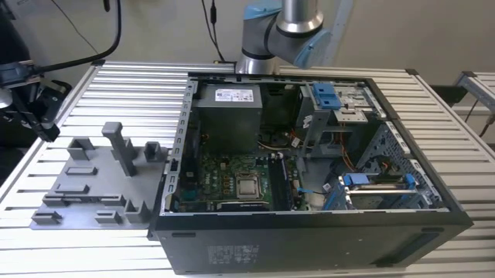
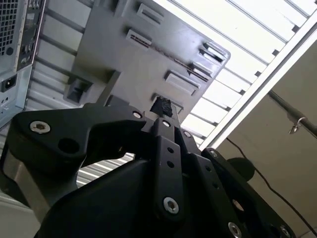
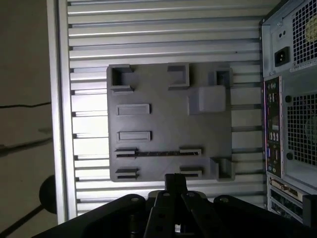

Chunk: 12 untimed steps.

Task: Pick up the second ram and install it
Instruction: 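Pick up the second ram and move it above second insertion slot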

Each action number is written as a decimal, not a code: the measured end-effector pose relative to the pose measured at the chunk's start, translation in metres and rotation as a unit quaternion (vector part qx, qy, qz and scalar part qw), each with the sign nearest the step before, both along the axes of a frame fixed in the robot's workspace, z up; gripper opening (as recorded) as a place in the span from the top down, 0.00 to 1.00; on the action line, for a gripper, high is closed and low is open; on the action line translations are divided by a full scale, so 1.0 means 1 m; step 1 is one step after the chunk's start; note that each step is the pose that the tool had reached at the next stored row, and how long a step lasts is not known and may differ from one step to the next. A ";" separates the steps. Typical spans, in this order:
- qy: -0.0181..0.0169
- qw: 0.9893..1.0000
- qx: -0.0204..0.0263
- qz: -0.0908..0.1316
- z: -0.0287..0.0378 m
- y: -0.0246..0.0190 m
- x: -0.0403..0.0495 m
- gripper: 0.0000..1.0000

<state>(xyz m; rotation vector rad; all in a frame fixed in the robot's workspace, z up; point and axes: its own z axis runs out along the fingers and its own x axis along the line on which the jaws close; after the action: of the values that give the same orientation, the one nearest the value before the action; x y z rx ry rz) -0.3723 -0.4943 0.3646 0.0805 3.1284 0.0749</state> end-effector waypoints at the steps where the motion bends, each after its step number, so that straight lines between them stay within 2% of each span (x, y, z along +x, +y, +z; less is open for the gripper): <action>1: 0.000 1.000 0.000 0.005 0.0000 0.0000 0.0000 0.89; 6: 0.000 0.999 -0.001 0.033 0.0000 0.0000 0.0000 0.89; 12: 0.000 0.998 -0.002 0.066 0.0001 0.0000 -0.0001 0.89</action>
<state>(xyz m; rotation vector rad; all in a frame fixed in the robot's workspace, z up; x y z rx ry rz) -0.3724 -0.4943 0.3646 -0.1263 3.1302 0.0709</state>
